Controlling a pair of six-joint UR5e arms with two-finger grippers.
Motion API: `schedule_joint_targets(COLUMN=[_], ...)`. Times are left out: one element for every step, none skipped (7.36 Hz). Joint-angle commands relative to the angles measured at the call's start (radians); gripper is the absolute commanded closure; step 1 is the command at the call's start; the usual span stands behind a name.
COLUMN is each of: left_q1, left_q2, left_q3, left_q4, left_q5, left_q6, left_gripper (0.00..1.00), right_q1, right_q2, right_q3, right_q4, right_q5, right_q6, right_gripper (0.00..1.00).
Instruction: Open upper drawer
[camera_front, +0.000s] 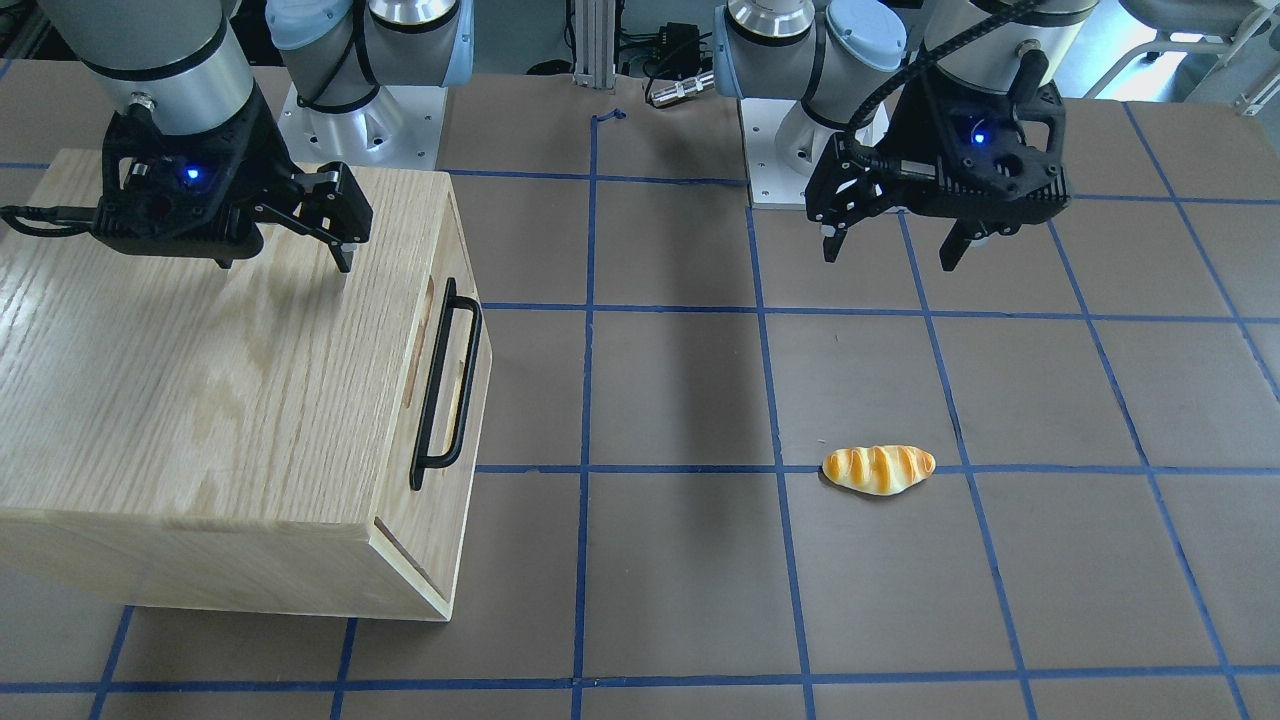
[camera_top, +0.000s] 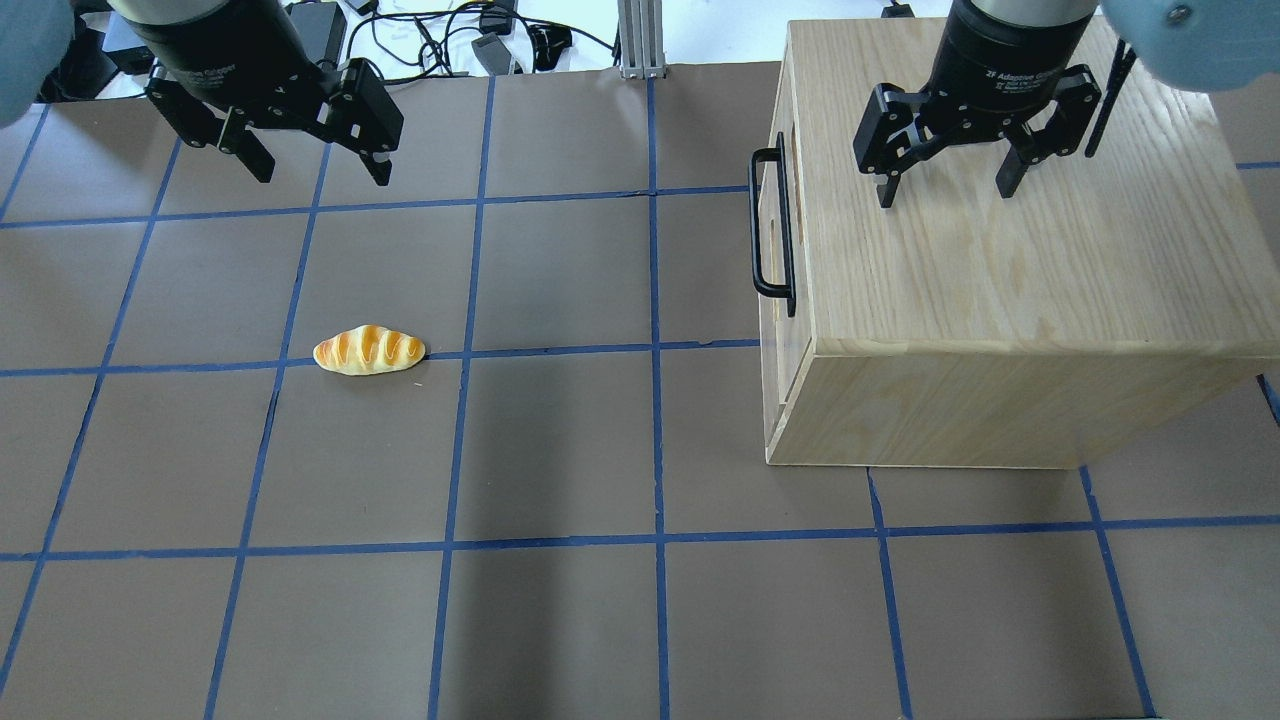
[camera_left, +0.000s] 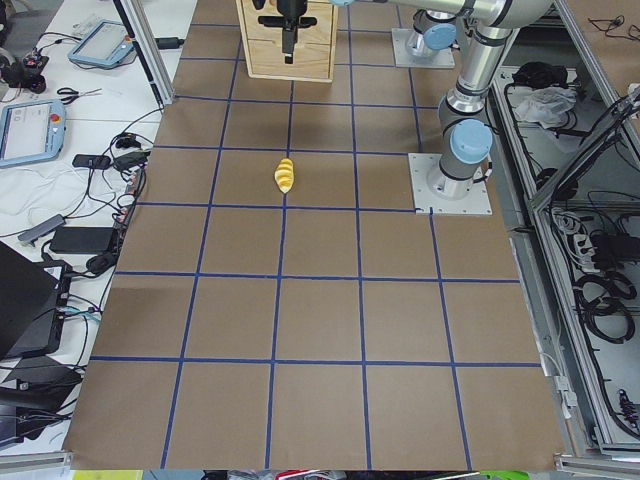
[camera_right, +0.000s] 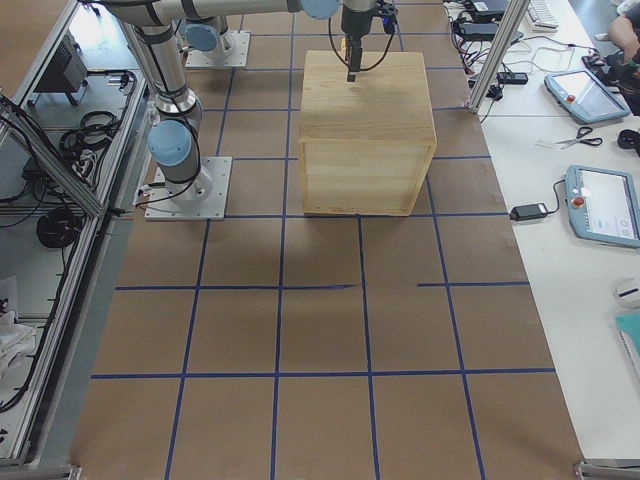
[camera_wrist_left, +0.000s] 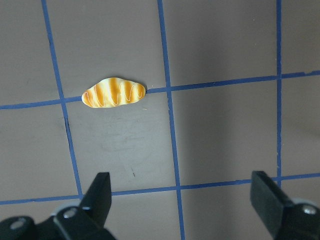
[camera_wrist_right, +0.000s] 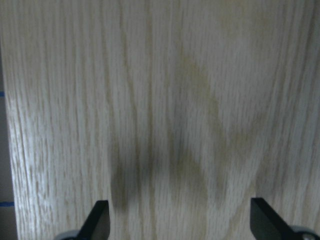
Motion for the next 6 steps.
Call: schedule_joint_targets(left_q1=[-0.015, -0.026, -0.058, -0.11, -0.156, -0.19], left_q2=[-0.074, -0.118, -0.159, -0.207, -0.256, -0.295], left_q3=[-0.006, -0.006, -0.006, -0.006, -0.005, 0.0], left_q4=[0.154, 0.217, 0.276, 0.352, 0.424, 0.454], left_q5=[-0.136, -0.194, -0.196, -0.197, -0.197, -0.218], left_q6=[-0.09, -0.126, -0.14, -0.213, -0.294, -0.371], left_gripper=[0.0, 0.0, 0.0, 0.0, 0.0, 0.0], right_q1=[-0.001, 0.001, 0.001, -0.001, 0.001, -0.001], right_q2=[0.0, 0.0, 0.0, 0.0, 0.0, 0.0], right_q3=[0.0, 0.0, 0.002, 0.0, 0.0, 0.002], right_q4=[0.0, 0.0, 0.0, 0.0, 0.0, 0.0], right_q5=[0.0, 0.0, 0.0, 0.0, 0.0, 0.0], right_q6=[0.001, 0.001, 0.001, 0.001, -0.001, 0.001], right_gripper=[0.0, 0.0, 0.0, 0.0, 0.0, 0.0])
